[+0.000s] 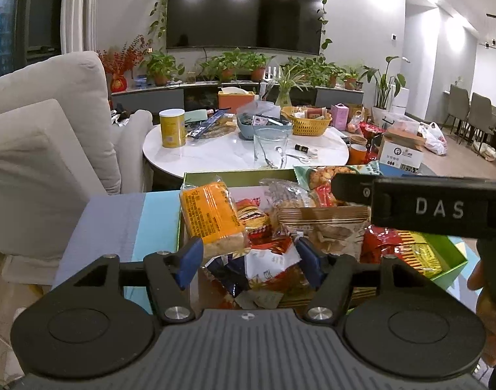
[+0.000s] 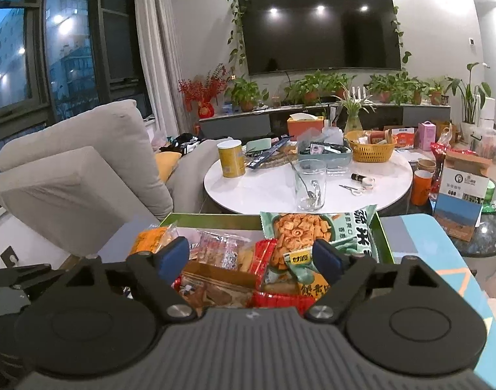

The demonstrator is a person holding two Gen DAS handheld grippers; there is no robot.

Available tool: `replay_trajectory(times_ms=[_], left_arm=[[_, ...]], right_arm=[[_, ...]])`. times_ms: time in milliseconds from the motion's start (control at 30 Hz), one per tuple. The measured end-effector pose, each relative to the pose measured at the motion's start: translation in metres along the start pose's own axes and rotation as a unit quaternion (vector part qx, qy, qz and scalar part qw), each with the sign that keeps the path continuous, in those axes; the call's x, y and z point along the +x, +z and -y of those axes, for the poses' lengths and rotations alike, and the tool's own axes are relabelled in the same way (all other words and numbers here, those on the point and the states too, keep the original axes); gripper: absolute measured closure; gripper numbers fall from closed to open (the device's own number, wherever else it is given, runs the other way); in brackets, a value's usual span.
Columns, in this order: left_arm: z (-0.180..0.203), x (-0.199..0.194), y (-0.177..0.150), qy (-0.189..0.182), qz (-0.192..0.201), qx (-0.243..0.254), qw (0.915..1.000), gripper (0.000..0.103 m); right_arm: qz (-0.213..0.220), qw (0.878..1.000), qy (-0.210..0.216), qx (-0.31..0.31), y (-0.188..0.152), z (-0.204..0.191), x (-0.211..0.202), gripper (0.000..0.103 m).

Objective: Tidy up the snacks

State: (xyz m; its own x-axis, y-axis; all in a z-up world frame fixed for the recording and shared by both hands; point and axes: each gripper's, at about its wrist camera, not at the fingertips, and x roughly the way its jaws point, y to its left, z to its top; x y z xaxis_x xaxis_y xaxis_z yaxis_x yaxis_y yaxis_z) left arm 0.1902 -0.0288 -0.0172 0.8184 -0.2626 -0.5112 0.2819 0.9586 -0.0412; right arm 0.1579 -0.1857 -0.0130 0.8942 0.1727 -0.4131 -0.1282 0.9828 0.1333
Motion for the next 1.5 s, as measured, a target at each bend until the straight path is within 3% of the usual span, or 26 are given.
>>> replay_trajectory(times_ms=[600, 1033, 1500], left_arm=[[0.021, -0.079, -0.003, 0.005, 0.046, 0.004, 0.9989, 0.036], [0.033, -0.152, -0.028, 0.058, 0.093, 0.010, 0.9940, 0.023], [0.042, -0.189, -0.062, 0.096, 0.088, -0.002, 0.9915, 0.021]], right_arm=[[0.017, 1.000, 0.001, 0.003, -0.004, -0.010, -0.067, 0.052], [0.050, 0.999, 0.007, 0.014, -0.017, -0.009, -0.124, 0.052], [0.058, 0.998, -0.003, 0.025, -0.046, -0.010, -0.163, 0.052]])
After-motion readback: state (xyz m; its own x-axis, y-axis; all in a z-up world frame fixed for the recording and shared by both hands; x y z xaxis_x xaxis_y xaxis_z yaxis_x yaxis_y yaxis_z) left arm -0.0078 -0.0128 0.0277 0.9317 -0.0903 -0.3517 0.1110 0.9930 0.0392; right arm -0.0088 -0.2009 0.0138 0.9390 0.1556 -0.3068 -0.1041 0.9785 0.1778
